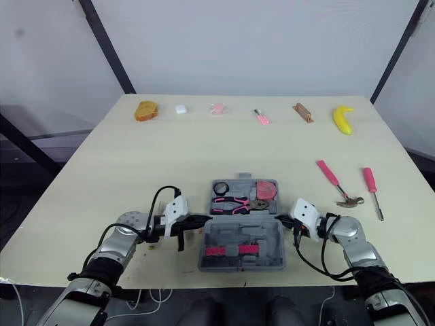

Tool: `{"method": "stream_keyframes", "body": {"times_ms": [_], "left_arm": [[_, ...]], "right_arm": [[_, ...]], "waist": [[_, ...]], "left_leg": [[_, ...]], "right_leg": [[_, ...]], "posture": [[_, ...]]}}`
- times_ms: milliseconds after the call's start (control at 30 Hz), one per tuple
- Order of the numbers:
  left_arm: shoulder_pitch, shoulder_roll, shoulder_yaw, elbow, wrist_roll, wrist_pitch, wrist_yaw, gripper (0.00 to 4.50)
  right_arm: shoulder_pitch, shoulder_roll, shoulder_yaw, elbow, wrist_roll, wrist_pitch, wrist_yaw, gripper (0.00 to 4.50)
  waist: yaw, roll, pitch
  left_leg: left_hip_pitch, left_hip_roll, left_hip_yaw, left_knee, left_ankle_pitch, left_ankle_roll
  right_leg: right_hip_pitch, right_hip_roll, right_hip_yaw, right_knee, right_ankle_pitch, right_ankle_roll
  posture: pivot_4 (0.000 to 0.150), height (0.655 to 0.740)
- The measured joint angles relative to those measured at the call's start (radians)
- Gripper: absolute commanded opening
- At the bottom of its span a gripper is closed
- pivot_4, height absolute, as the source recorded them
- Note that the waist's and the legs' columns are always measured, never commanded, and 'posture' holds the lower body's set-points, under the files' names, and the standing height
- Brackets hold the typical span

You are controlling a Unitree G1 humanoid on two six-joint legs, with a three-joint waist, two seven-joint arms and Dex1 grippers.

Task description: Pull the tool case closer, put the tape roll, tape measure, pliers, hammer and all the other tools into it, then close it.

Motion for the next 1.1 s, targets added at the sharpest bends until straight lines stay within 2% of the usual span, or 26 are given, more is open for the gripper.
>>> {"method": "stream_keyframes", "body": {"times_ms": [1100], "left_arm": [[0.003, 0.015, -0.001, 0.001, -0.003, -0.012, -0.005, 0.0]], "right_arm": [[-0.008, -0.015, -0.002, 0.019, -0.012, -0.032, 0.006, 0.04]], "waist": [[0.001, 0.0, 0.0]], "left_leg": [[0.0, 0.0, 0.0, 0.0, 0.0, 0.0]], "right_leg": [[0.0, 0.0, 0.0, 0.0, 0.0, 0.0]], "posture": [[0.15, 0.74]]}}
